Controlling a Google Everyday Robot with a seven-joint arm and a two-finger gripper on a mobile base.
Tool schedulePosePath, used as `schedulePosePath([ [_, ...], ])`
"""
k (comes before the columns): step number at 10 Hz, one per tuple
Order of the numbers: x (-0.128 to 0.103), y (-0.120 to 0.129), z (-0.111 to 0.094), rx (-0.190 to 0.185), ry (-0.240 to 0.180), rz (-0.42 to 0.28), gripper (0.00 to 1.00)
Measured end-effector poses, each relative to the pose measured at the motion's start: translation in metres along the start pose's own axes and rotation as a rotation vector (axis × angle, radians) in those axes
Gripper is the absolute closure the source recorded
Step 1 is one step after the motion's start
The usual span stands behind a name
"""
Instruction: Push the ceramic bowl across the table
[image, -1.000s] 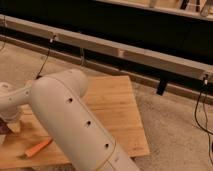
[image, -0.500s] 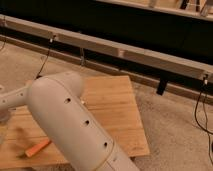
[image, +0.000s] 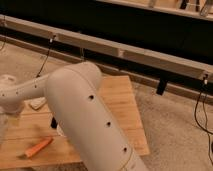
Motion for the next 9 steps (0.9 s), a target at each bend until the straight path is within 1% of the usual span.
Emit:
schedulePosePath([
  [1, 0.0045, -0.0032, -0.006, 0.011, 0.01, 0.013, 0.35],
  [9, 0.0035, -0.0022, -0.0057, 0.011, 0.011, 0.011, 0.35],
])
